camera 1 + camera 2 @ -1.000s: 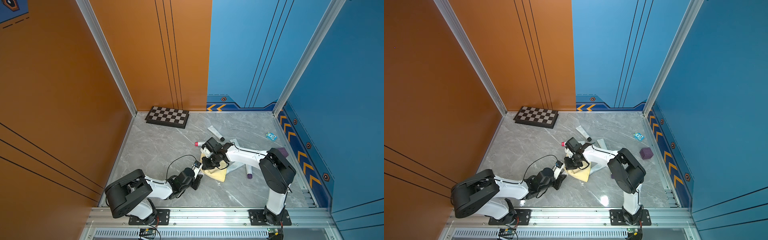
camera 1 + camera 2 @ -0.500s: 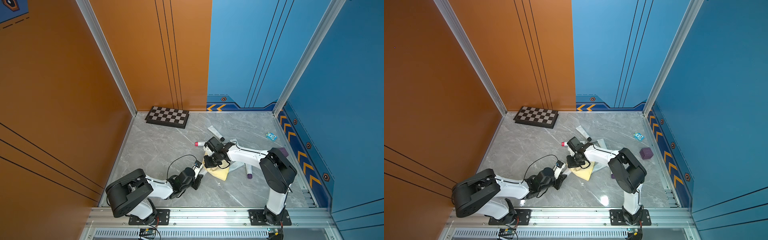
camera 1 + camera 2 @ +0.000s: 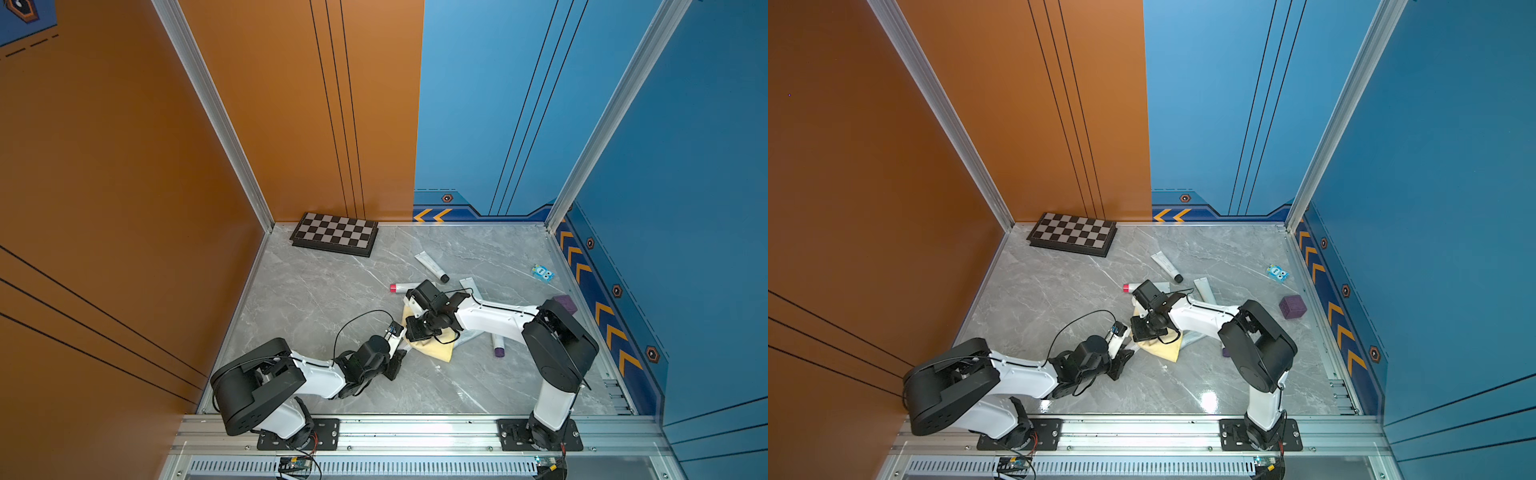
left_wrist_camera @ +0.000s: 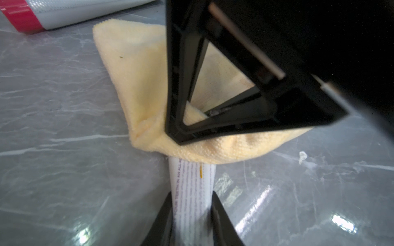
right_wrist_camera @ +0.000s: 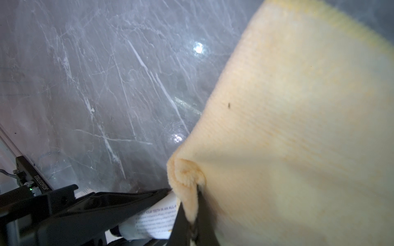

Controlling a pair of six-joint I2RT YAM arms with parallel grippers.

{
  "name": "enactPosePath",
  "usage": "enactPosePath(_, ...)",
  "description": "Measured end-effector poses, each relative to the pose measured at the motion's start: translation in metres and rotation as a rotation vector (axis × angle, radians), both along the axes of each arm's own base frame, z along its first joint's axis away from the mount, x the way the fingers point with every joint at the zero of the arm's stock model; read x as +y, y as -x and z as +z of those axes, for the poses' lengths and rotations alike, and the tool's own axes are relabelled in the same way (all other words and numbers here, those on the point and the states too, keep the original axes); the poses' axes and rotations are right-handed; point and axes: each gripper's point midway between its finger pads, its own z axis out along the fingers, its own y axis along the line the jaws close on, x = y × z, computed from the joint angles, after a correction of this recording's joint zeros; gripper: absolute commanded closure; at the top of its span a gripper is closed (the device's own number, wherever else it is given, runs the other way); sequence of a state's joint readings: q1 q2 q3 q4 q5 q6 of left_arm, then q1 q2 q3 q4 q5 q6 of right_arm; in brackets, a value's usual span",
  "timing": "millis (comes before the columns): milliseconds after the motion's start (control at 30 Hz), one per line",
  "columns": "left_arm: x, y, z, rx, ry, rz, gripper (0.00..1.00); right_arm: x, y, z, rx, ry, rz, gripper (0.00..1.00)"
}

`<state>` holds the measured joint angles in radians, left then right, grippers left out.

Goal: Wipe the surface of the toothpaste tube
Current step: Wipe the dirt from the toothpaste tube.

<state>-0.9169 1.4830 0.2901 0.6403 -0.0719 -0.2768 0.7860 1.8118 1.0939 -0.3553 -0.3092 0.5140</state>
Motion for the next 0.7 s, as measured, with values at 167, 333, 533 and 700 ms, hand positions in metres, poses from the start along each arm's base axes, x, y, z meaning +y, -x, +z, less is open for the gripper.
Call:
enactPosePath(167, -0.004, 0.003, 0.0, 0.009, 0.008, -0.029, 0.88, -0.018, 0.0, 0.001, -0.008, 0.004, -0.031, 1.0)
enactPosePath(333, -0.005, 0.003, 0.0, 0.011, 0.009, -0.031, 0.88, -0.02, 0.001, 0.001, 0.012, -0.048, -0.049, 1.0)
enactPosePath(533, -0.005, 0.003, 0.0, 0.011, 0.009, -0.031, 0.88, -0.007, 0.01, 0.004, 0.066, -0.137, -0.046, 1.0)
enactPosePath(700, -0.005, 0.004, 0.0, 0.011, 0.008, -0.031, 0.88, 0.008, 0.029, 0.008, 0.1, -0.198, -0.011, 1.0)
